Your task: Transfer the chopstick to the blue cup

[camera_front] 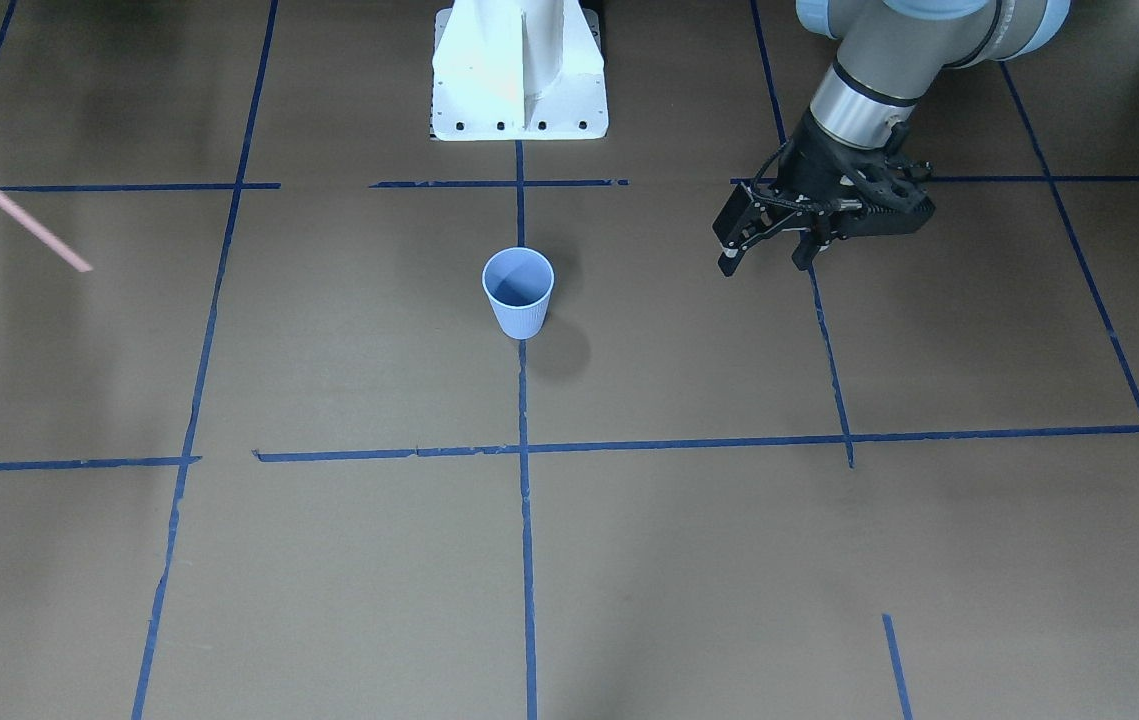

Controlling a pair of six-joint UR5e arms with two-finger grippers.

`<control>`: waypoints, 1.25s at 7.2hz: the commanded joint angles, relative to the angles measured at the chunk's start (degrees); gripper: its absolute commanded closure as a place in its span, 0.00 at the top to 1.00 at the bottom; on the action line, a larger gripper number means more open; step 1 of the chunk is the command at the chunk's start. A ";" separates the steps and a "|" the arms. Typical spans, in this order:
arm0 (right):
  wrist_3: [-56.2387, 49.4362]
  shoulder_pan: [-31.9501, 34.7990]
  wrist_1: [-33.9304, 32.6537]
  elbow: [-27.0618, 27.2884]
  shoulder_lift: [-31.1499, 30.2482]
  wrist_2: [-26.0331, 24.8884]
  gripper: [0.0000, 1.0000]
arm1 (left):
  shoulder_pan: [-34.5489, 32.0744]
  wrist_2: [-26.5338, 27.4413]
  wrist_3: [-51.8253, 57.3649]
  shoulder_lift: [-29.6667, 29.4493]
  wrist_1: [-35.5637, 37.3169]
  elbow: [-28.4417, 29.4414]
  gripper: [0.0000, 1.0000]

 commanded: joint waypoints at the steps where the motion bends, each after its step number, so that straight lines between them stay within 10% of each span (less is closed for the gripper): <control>1: 20.90 -14.08 2.19 -3.85 17.11 0.87 0.03 | -1.05 -0.01 2.49 1.36 -0.13 0.48 1.00; 3: 26.58 -23.96 2.11 -11.39 31.37 -2.19 0.05 | -1.06 -0.01 3.28 1.62 -0.22 0.92 1.00; 9: 28.44 -31.81 2.55 -17.31 41.27 -17.55 0.03 | -0.88 -0.01 3.11 2.06 -0.22 1.01 1.00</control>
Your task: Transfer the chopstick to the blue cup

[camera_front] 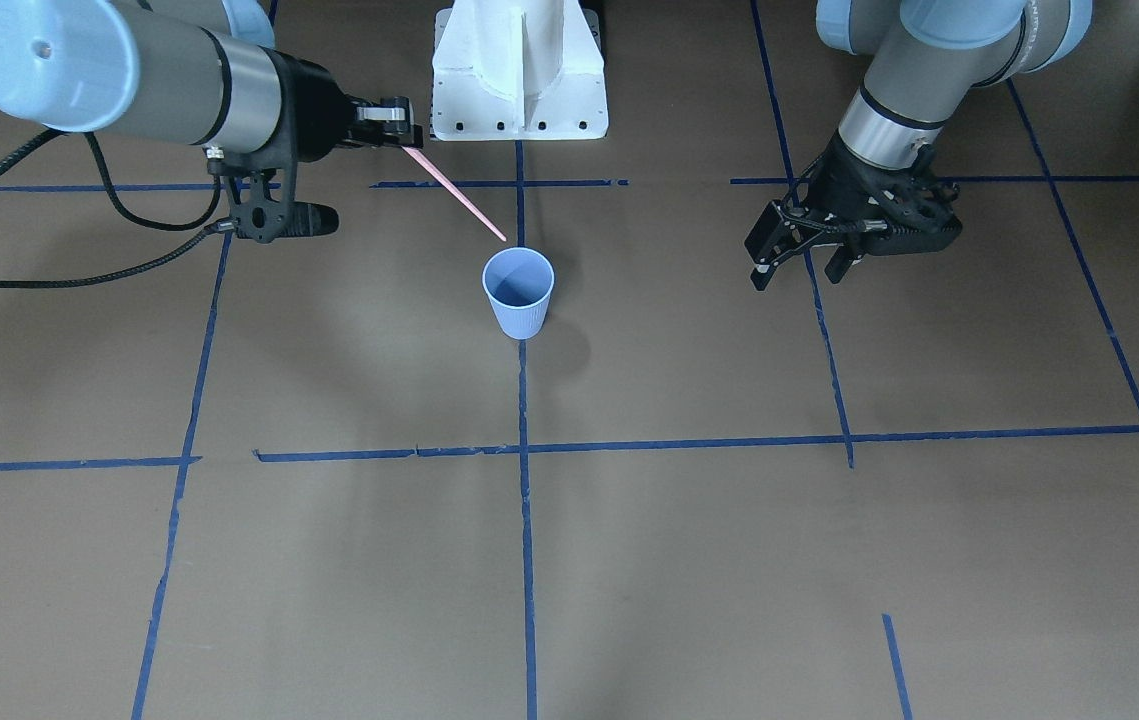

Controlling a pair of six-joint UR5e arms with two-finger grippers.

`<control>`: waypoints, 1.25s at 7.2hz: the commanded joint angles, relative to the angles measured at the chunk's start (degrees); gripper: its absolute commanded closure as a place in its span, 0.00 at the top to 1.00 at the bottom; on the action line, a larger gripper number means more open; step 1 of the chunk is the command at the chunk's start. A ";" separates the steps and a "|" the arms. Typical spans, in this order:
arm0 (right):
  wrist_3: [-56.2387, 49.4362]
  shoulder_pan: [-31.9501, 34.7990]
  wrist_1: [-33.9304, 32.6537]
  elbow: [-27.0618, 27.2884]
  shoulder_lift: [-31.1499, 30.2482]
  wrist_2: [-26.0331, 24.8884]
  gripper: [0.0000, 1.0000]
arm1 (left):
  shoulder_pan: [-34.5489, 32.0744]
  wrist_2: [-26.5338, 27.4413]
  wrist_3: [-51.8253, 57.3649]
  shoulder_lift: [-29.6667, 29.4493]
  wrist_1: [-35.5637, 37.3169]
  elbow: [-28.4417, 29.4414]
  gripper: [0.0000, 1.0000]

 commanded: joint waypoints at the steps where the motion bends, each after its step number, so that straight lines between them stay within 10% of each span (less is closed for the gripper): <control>1: 0.13 -0.17 -0.03 -1.78 2.46 -5.14 0.03 | 0.12 0.00 -0.21 0.01 0.00 0.00 1.00; 5: 0.13 -2.28 6.44 -9.40 3.34 -5.24 0.19 | 0.12 0.00 -0.30 0.01 0.00 -0.17 1.00; 6: 0.13 -2.80 7.43 -12.14 5.09 -5.24 0.37 | 0.12 0.00 -0.30 0.01 0.00 -0.17 1.00; 7: 0.13 -3.16 7.53 -12.34 5.28 -5.24 0.88 | 0.12 0.00 -0.38 0.01 0.00 -0.35 1.00; 9: 0.13 -2.81 12.16 -12.34 5.11 -5.24 1.00 | 0.12 0.00 -0.39 0.01 0.00 -0.26 1.00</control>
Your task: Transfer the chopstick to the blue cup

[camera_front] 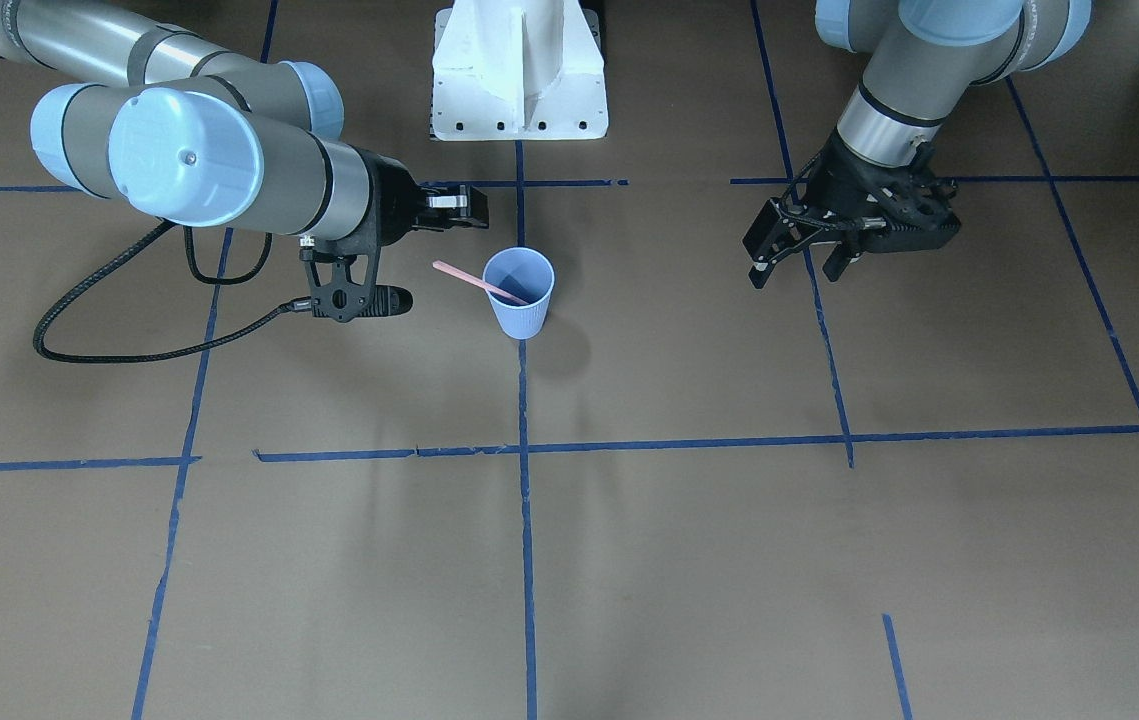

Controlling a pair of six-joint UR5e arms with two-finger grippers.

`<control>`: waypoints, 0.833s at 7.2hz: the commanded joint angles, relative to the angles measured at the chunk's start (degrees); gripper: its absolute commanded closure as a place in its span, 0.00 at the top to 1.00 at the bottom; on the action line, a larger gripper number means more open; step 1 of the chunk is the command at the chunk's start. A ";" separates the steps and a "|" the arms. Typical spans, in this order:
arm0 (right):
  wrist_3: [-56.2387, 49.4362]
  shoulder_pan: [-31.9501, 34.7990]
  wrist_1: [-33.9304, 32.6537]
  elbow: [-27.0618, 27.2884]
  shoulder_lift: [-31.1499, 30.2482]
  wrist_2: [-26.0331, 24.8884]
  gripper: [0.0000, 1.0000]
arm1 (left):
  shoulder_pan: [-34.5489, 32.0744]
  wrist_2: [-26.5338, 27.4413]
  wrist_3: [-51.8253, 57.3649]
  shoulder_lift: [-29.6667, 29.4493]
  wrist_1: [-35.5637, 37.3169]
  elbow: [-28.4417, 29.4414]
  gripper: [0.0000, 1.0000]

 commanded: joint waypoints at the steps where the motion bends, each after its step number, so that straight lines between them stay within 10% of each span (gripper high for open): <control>1: 0.52 0.66 3.76 -0.04 -0.29 0.00 0.99 | 0.00 0.00 -0.01 0.00 0.09 -0.17 1.00; 6: -9.49 20.56 24.75 3.22 -27.65 -2.19 1.00 | -2.27 -0.09 22.22 9.73 0.18 0.61 1.00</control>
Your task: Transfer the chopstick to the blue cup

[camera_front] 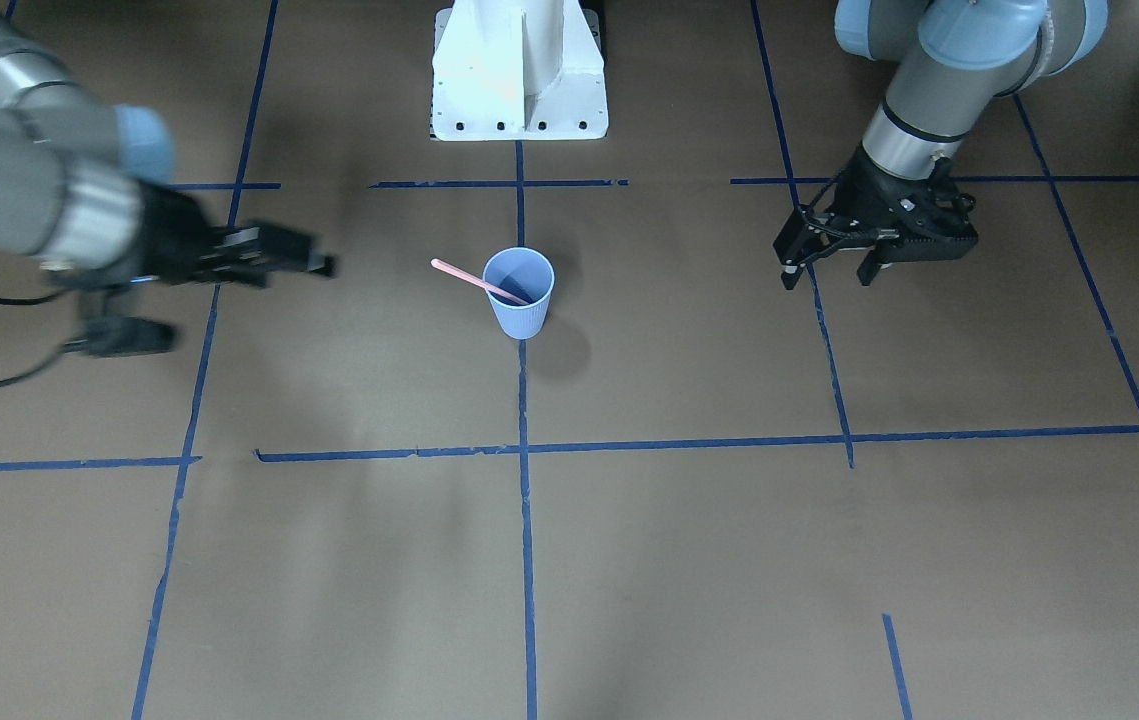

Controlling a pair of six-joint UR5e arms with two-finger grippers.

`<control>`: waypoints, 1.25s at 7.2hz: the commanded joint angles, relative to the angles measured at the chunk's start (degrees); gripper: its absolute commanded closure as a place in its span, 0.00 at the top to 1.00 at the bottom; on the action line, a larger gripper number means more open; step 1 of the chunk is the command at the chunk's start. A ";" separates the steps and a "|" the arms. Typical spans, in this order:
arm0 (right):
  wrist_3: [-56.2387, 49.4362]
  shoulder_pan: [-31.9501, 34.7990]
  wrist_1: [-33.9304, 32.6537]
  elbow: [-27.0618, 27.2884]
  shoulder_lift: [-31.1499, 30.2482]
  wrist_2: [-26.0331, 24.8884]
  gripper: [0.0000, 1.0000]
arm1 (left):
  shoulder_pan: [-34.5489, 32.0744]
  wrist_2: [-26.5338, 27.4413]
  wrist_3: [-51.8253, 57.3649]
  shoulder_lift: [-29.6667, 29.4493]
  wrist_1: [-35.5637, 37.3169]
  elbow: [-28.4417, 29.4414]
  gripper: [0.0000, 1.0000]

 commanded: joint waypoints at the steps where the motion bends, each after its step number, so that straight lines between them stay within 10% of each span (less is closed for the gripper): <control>1: -19.80 9.59 4.33 -0.72 -12.52 -2.44 1.00 | -4.25 -0.52 15.80 5.48 0.03 0.65 1.00; 3: -27.81 12.17 -0.64 -1.42 -15.82 -13.82 1.00 | -8.82 -0.61 24.62 7.52 0.47 1.44 1.00; 6: -67.97 24.62 -25.31 -3.88 -14.94 -21.40 1.00 | -22.06 -9.88 44.55 10.68 0.38 8.53 1.00; 9: -80.10 34.82 -29.43 -4.68 -17.73 -20.74 1.00 | -38.00 -20.39 61.55 6.93 3.26 19.44 1.00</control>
